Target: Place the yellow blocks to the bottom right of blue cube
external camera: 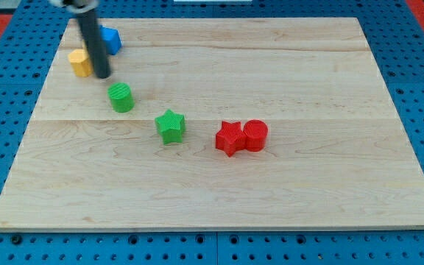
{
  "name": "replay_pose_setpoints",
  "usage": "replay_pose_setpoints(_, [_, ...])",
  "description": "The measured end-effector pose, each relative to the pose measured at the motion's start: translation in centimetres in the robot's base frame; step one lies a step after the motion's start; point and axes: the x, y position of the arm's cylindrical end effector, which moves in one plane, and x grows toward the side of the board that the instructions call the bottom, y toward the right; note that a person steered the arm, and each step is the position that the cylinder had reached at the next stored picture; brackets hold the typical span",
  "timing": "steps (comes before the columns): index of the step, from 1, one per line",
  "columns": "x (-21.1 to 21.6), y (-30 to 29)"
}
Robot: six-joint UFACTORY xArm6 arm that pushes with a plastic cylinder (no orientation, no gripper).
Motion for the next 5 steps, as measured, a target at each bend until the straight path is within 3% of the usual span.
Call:
replay_pose_setpoints(1, [2.5, -7.8])
replay_pose_setpoints(2, [-1.6, -8.3])
replay_pose_setpoints(3, [-9.6, -6.7])
replay_pose_setpoints(4, [-11.4, -4.0])
replay_pose_setpoints(5, [-7.9, 1.2])
